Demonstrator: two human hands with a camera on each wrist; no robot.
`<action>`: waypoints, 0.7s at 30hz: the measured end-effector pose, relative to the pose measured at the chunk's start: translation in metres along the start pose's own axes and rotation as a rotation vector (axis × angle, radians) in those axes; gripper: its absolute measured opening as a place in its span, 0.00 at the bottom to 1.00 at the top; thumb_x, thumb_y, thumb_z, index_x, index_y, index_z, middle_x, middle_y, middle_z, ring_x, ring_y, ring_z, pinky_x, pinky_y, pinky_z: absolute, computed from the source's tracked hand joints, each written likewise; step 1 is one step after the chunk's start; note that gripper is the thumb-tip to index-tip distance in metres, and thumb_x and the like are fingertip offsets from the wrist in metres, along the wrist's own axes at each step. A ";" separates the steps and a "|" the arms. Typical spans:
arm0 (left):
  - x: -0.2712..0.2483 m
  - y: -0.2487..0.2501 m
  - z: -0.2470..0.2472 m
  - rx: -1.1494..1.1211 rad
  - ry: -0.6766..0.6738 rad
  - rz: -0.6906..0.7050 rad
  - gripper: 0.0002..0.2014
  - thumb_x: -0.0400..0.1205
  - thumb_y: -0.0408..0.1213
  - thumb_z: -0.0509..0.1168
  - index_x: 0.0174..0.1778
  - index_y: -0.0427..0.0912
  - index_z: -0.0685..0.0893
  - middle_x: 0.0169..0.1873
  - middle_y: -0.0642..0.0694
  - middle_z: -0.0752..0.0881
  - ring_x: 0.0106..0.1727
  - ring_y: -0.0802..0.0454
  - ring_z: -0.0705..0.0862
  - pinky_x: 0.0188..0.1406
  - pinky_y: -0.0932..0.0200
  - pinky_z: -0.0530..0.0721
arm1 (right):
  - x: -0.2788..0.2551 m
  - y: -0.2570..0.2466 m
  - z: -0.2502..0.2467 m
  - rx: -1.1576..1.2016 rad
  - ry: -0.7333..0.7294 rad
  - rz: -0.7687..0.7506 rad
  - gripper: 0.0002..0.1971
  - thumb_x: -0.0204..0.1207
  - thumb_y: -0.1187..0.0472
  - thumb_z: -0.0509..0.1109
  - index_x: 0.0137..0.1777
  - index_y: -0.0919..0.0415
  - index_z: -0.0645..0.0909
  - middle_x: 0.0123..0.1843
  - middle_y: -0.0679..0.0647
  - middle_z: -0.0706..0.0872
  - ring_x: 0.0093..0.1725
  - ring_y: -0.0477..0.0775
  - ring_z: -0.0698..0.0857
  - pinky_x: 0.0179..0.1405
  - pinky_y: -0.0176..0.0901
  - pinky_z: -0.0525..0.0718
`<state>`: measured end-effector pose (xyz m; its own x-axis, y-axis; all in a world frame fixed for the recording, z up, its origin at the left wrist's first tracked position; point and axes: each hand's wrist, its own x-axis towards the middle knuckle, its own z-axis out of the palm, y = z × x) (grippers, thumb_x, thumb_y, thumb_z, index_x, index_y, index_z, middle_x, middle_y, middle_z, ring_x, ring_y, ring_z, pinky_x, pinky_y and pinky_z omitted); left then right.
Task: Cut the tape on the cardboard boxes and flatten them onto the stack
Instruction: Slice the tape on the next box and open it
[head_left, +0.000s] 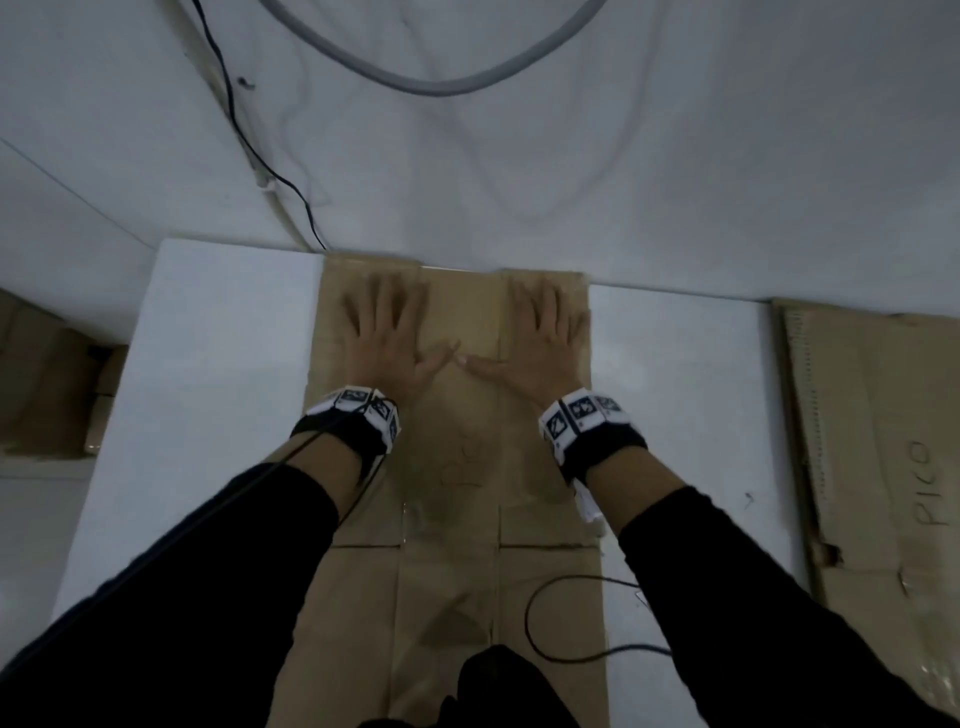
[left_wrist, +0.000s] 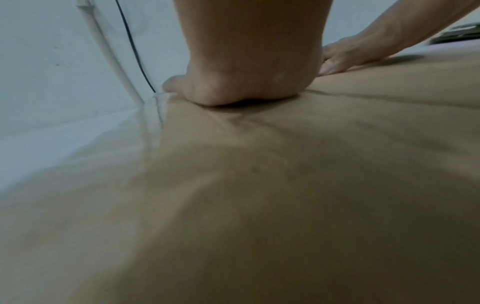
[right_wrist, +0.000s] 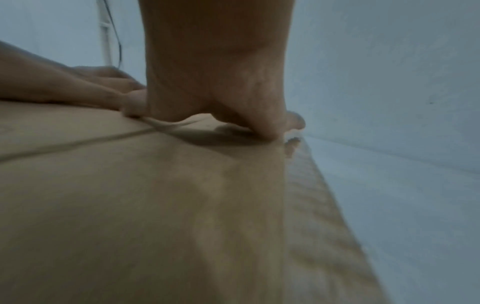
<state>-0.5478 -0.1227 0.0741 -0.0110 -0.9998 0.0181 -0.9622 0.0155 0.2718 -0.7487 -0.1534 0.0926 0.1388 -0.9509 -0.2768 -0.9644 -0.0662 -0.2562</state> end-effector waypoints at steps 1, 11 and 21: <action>0.005 -0.003 0.000 0.021 -0.057 -0.033 0.45 0.75 0.72 0.52 0.84 0.48 0.56 0.82 0.34 0.57 0.82 0.29 0.53 0.75 0.26 0.39 | 0.006 0.002 -0.002 -0.048 -0.021 0.026 0.68 0.52 0.11 0.55 0.87 0.49 0.37 0.88 0.56 0.37 0.87 0.59 0.36 0.78 0.73 0.33; -0.002 -0.009 -0.015 -0.024 -0.224 -0.073 0.41 0.80 0.68 0.46 0.85 0.51 0.46 0.85 0.38 0.43 0.84 0.33 0.40 0.79 0.29 0.39 | -0.005 0.020 -0.022 0.085 -0.110 -0.002 0.44 0.78 0.33 0.63 0.87 0.43 0.44 0.89 0.52 0.39 0.87 0.53 0.37 0.82 0.70 0.40; -0.200 0.011 -0.006 0.053 -0.014 -0.324 0.32 0.86 0.53 0.50 0.84 0.42 0.57 0.81 0.27 0.57 0.79 0.27 0.60 0.76 0.30 0.55 | -0.224 0.041 0.053 0.218 0.241 0.205 0.33 0.86 0.40 0.49 0.87 0.55 0.56 0.87 0.57 0.59 0.84 0.57 0.59 0.79 0.62 0.58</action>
<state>-0.5551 0.0780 0.0793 0.2947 -0.9527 -0.0747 -0.9292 -0.3040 0.2103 -0.8078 0.0731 0.0948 -0.1345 -0.9832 -0.1235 -0.8923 0.1743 -0.4164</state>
